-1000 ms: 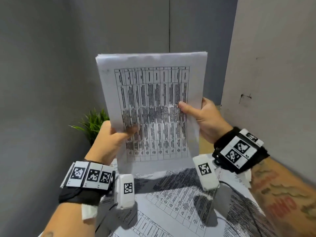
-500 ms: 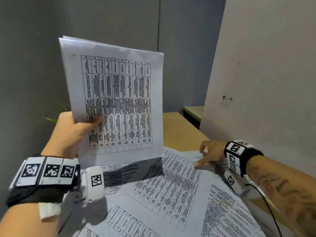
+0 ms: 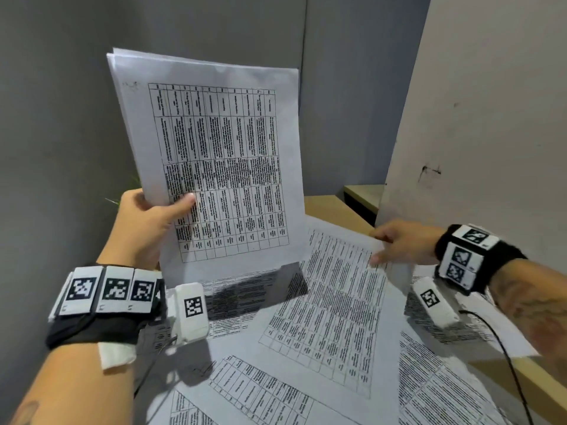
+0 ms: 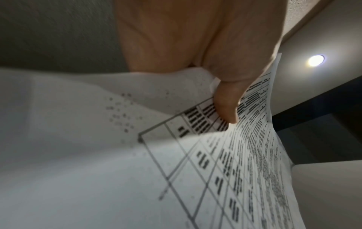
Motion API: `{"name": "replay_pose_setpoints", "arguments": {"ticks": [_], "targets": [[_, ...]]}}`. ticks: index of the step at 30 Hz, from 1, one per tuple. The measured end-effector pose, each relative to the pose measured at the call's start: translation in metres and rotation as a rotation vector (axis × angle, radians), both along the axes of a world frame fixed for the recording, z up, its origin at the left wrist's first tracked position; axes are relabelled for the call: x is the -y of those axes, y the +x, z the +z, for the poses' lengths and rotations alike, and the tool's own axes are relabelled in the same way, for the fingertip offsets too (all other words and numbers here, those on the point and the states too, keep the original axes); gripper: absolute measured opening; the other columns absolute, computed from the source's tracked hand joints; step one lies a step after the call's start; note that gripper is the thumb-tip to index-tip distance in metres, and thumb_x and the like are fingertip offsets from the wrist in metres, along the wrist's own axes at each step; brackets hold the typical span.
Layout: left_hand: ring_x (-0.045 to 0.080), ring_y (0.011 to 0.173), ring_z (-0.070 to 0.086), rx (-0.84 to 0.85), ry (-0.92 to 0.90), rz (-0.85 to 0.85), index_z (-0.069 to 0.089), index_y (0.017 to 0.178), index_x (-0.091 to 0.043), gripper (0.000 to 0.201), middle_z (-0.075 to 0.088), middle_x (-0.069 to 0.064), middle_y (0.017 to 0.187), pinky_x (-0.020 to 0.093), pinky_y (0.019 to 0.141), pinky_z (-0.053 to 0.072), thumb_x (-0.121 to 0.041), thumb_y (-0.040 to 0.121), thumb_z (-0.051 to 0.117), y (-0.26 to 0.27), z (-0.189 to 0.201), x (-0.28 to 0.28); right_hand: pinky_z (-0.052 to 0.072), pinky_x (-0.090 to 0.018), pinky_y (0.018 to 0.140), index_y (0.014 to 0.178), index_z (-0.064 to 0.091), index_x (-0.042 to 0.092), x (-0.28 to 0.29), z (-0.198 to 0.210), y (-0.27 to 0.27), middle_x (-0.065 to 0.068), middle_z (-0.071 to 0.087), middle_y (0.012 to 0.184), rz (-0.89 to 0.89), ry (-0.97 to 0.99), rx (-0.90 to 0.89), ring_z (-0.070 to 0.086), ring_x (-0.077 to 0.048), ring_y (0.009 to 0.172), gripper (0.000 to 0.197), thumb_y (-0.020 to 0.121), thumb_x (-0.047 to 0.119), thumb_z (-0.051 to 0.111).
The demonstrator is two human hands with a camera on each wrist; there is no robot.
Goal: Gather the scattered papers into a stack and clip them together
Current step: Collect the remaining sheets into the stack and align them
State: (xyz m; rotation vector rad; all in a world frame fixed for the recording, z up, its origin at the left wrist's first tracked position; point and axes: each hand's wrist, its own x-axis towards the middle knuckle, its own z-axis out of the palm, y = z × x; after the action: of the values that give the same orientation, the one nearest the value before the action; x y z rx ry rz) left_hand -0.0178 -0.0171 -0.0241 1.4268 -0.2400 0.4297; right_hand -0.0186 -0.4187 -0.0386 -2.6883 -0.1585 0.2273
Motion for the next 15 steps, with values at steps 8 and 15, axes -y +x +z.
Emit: {"name": "replay_pose_setpoints", "arguments": {"ticks": [8, 15], "targets": [[0.038, 0.1, 0.038, -0.068, 0.057, 0.155, 0.041, 0.09, 0.035, 0.049, 0.043, 0.05, 0.115, 0.04, 0.088, 0.038, -0.009, 0.091, 0.062, -0.026, 0.012, 0.012, 0.051, -0.023, 0.068, 0.081, 0.075, 0.013, -0.014, 0.019, -0.014, 0.006, 0.072, 0.073, 0.187, -0.302, -0.176, 0.061, -0.003, 0.067, 0.008, 0.078, 0.017, 0.082], [0.022, 0.107, 0.068, -0.067, -0.005, 0.063, 0.053, 0.124, 0.003, 0.082, 0.068, 0.013, 0.117, 0.041, 0.101, 0.049, -0.035, 0.06, 0.088, 0.005, -0.005, -0.015, 0.041, -0.02, 0.057, 0.084, 0.067, 0.02, -0.072, -0.018, -0.006, 0.014, 0.056, 0.072, 0.307, -0.564, -0.141, 0.053, -0.011, 0.07, 0.012, 0.087, 0.029, 0.074]]}}
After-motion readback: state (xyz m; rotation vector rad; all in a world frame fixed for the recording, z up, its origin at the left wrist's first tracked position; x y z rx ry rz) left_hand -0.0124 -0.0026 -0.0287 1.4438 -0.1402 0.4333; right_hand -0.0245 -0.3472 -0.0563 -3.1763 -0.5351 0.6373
